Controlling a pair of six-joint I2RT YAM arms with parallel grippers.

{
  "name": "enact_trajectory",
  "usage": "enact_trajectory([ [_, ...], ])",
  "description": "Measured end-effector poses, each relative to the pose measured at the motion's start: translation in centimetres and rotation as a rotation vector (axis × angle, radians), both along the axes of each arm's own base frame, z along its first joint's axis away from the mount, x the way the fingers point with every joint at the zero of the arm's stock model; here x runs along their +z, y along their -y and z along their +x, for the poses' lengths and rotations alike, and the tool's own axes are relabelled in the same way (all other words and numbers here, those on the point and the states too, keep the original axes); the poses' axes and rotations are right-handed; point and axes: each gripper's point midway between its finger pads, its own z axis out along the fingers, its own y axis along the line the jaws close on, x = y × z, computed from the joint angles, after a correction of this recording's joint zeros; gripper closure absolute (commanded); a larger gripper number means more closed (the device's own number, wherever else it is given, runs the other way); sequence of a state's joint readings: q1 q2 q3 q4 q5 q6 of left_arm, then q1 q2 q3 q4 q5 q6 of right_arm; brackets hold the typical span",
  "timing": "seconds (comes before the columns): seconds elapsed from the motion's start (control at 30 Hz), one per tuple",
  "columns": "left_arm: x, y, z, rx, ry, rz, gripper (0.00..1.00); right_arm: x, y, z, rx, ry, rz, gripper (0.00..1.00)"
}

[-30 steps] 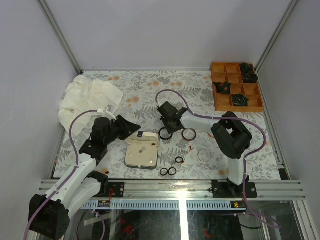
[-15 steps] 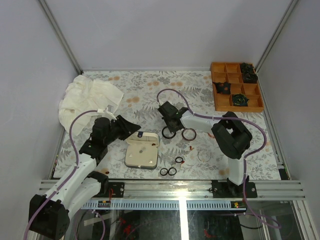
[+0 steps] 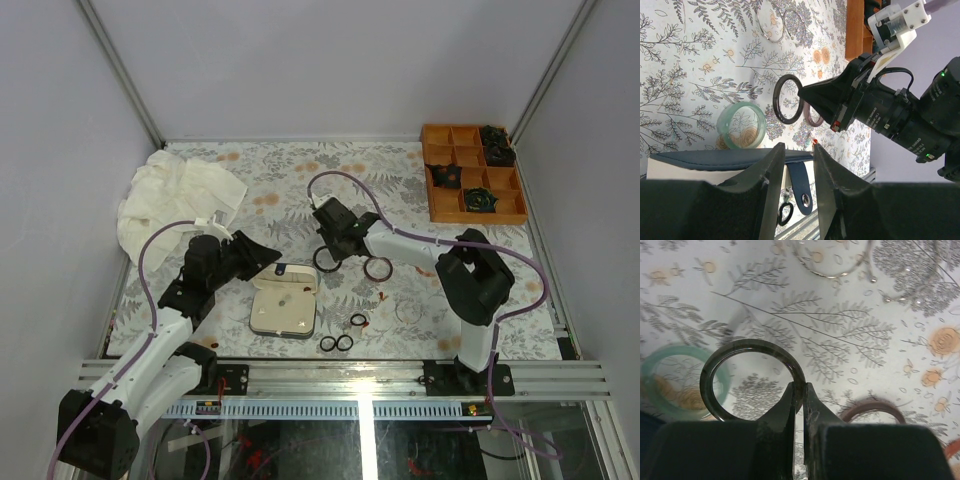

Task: Organize the mixed jewelry
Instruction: Move the jewelry to the center of the board.

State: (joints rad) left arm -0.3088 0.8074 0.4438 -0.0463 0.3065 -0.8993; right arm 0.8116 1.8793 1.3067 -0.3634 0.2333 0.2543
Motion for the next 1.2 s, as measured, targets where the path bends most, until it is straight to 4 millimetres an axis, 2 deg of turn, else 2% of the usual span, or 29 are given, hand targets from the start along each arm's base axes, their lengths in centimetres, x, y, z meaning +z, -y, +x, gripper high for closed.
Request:
enact_trajectory([
  [0.3,0.0,0.0,0.0,0.000,0.000,0.000,0.71,0.9,-3.8,-1.3,0.087,0.016,0.039,1.00],
  [0.5,0.0,0.0,0.0,0.000,0.000,0.000,0.71,0.0,-5.6,-1.9,0.121,0.007,0.029,1.00],
  [0.67,0.0,0.0,0.0,0.000,0.000,0.000,0.71,-1.3,-5.8,-2.6,0.136,-0.018,0.000,1.00],
  [1.0,-0.1,0.0,0.0,0.000,-0.003,0.001,0.71,-1.4,-6.7,-3.7,0.181,-0.033,0.007,0.98],
  [1.1,-0.2,0.0,-0.1,0.000,-0.008,0.003,0.71,-1.4,-6.8,-4.1,0.188,-0.035,0.002,0.92],
  [1.2,-0.2,0.0,-0.1,0.000,-0.010,0.004,0.71,-1.8,-6.7,-4.1,0.186,-0.036,-0.010,0.90],
])
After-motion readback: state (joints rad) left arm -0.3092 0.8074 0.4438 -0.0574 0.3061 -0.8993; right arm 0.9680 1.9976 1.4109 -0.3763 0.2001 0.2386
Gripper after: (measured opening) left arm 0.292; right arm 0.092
